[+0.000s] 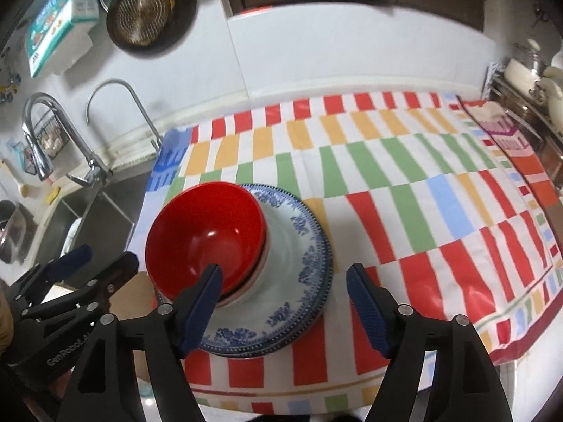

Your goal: Organize plates and bowls

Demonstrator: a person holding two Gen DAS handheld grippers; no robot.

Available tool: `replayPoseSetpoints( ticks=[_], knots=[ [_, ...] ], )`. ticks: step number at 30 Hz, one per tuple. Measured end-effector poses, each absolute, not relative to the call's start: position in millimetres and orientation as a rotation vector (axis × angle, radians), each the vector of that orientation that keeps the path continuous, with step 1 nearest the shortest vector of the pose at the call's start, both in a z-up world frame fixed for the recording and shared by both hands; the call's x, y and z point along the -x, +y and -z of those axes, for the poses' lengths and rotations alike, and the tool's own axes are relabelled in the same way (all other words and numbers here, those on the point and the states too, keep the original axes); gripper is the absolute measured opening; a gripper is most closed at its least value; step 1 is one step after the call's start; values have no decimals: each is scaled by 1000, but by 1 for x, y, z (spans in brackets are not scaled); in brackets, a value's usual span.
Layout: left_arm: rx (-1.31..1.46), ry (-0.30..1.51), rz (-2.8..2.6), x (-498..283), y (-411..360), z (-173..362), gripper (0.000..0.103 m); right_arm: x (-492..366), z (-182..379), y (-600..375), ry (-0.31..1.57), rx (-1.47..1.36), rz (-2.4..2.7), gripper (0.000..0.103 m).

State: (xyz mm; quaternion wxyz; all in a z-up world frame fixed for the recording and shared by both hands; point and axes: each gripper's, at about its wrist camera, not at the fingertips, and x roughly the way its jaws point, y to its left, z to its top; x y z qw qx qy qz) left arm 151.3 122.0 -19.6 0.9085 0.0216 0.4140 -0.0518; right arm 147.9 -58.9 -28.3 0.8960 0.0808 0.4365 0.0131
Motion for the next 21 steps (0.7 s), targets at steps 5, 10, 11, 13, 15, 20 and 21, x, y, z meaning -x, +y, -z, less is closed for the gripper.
replayPoseSetpoints(
  ticks=[5,10,11,13,15,20,21],
  knots=[
    [-55,770,59,-116,117,5,86,-117,14,-67,798,-125,-17,81],
    [-43,747,63,-81,110,-6,88,-84,0,-73,711,-68,-24,84],
    [-36,737,59,-73,109,-8,88,-77,-3,-75,698,-62,-32,84],
    [-32,717,49,-59,105,-12,89,-64,-8,-78,678,-53,-42,85],
    [-39,691,37,-42,100,-17,90,-51,-12,-80,659,-45,-52,85],
    [-48,661,21,-9,91,-24,91,-18,-19,-90,627,-40,-49,88],
    [-53,655,22,-2,88,-25,92,-11,-21,-93,624,-44,-47,89]
  ],
)
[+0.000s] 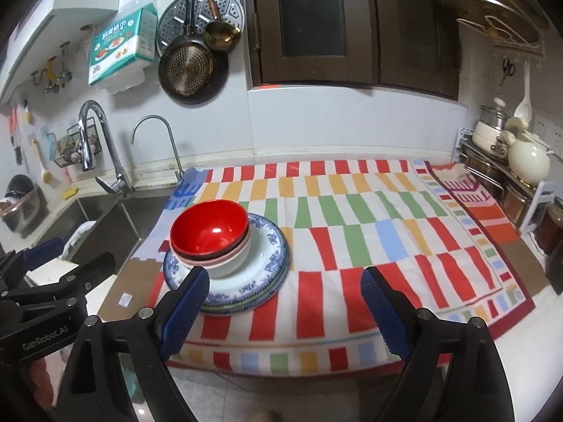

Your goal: Organize plates and bowls

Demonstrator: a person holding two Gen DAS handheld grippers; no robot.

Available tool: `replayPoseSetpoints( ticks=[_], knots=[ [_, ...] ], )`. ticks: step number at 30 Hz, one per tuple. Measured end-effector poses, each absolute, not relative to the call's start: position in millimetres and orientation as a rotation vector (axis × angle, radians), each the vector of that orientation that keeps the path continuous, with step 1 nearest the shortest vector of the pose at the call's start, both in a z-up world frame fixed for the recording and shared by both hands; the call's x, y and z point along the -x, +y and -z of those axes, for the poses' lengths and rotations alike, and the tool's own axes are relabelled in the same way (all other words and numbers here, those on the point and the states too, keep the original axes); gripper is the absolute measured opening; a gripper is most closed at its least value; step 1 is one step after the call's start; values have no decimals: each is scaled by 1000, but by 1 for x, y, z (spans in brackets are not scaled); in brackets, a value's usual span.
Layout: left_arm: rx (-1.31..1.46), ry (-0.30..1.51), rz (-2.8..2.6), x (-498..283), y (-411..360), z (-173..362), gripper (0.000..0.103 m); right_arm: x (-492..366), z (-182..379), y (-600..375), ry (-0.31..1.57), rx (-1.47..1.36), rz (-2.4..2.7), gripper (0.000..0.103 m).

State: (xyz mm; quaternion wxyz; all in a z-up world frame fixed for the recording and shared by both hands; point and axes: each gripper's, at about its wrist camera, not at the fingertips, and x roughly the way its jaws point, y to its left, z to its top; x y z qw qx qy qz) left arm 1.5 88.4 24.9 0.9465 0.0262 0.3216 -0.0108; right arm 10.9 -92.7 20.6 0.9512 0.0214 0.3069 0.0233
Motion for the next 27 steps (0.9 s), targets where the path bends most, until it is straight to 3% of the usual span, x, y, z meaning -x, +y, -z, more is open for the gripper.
replayPoseSetpoints(
  ticks=[27],
  knots=[
    [-69,568,23,116,67,-45,96,109,-40,-109,541,-77,-48,90]
  ],
)
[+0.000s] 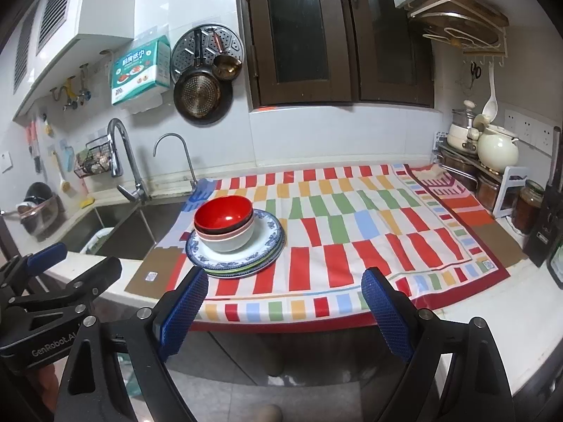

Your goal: Organize plates and bowls

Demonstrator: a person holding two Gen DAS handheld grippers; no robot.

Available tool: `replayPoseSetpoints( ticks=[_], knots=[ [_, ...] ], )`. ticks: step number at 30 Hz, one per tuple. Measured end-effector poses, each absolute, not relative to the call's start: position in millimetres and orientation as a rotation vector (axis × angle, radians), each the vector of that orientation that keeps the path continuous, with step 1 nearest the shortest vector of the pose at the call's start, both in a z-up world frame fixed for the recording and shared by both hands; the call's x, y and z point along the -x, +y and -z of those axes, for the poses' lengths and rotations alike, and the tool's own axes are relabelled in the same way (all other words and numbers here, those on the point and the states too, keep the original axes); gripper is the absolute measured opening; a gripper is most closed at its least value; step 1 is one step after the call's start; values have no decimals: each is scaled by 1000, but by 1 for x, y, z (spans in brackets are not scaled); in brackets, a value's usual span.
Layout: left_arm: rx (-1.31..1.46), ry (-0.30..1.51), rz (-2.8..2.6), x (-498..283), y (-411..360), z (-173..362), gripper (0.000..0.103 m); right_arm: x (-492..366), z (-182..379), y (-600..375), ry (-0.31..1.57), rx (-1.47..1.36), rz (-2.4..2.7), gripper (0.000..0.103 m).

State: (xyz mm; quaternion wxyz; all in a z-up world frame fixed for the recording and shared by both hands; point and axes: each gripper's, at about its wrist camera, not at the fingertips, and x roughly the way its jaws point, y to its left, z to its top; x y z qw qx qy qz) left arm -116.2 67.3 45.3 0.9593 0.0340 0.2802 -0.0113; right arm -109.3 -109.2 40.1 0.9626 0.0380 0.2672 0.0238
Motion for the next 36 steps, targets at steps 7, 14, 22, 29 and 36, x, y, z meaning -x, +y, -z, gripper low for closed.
replayPoseSetpoints(
  ticks=[7,14,22,29,36],
  knots=[
    [-65,568,34,126,65,-46,97,122,-42,-109,537,-76,-40,90],
    [-60,566,36,133,61,-46,99,130,-43,-110,534,-74,-37,90],
    [-63,558,23,139,58,-50,103,135,-44,-112,531,-76,-41,90],
    [-70,560,22,141,54,-50,103,138,-46,-115,531,-79,-40,90],
    [-64,567,20,140,54,-50,103,136,-46,-116,536,-77,-36,90]
  ],
)
